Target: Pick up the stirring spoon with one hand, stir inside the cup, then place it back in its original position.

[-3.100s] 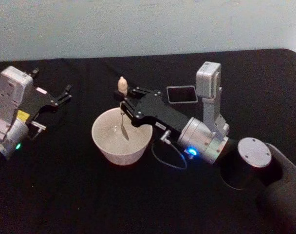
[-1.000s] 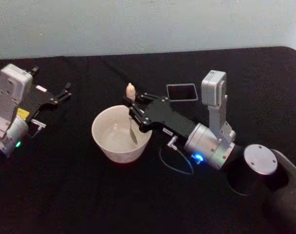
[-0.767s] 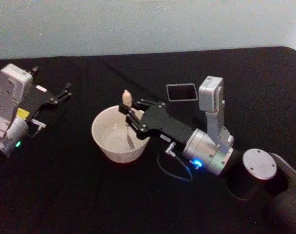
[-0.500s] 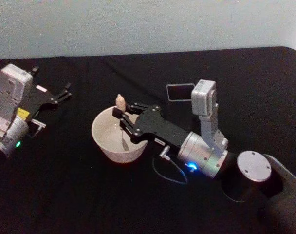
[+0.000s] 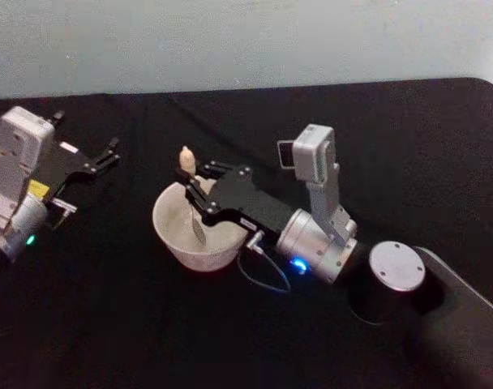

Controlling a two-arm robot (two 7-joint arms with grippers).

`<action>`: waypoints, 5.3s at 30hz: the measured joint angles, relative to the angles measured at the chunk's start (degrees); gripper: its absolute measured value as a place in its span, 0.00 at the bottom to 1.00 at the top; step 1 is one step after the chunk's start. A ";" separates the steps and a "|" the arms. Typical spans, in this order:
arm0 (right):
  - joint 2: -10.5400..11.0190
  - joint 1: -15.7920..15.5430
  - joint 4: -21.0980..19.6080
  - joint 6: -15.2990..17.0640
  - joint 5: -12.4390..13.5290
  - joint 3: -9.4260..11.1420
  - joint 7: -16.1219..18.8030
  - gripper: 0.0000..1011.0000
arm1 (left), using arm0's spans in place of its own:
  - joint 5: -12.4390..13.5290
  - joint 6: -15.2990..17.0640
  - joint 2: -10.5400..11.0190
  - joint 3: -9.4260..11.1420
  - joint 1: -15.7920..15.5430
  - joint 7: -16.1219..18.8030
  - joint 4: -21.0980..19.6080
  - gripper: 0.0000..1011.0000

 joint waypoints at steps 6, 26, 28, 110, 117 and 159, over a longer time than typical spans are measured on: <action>-1.72 1.70 2.71 -0.69 -0.92 0.71 -1.24 0.18 | 0.00 0.00 0.00 0.00 0.00 0.00 0.00 0.99; -1.76 2.10 3.81 -0.86 -1.91 3.43 -1.90 0.18 | 0.00 0.00 0.00 0.00 0.00 0.00 0.00 0.99; -1.32 1.61 3.01 -0.55 -1.65 3.68 -1.64 0.18 | 0.00 0.00 0.00 0.00 0.00 0.00 0.00 0.99; 2.29 -2.58 -4.37 0.98 1.09 3.79 0.14 0.18 | 0.00 0.00 0.00 0.00 0.00 0.00 0.00 0.99; 3.88 -4.13 -6.19 1.00 1.19 2.83 1.31 0.18 | 0.00 0.00 0.00 0.00 0.00 0.00 0.00 0.99; -0.78 0.69 0.80 -0.18 -1.60 2.92 -1.95 0.18 | 0.00 0.00 0.00 0.00 0.00 0.00 0.00 0.99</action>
